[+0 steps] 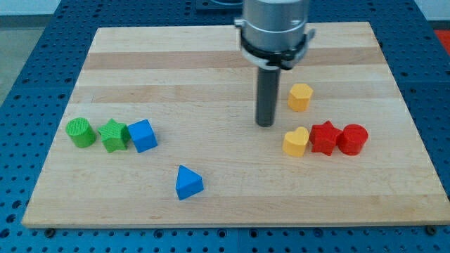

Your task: Slide the hexagon towards the top right corner of the board

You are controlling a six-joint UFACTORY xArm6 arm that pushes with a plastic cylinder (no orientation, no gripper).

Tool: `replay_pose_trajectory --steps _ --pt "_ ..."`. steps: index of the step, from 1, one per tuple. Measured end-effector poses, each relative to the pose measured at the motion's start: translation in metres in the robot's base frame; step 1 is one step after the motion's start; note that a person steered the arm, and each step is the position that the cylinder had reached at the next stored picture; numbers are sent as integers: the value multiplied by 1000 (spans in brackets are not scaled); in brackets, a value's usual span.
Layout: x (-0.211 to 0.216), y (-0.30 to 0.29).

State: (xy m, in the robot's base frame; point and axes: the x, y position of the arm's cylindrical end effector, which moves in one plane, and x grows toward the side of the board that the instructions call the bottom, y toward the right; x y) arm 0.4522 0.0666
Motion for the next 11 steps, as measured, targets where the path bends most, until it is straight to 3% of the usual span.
replay_pose_trajectory --steps 1,2,3,4,5,6,7,8,11 --pt "-48 40" --pt "-48 41" --pt "-99 74" --pt "-97 70" --pt "-58 41" --pt "-29 64" --pt "-36 85" --pt "-83 93" --pt "-149 107"
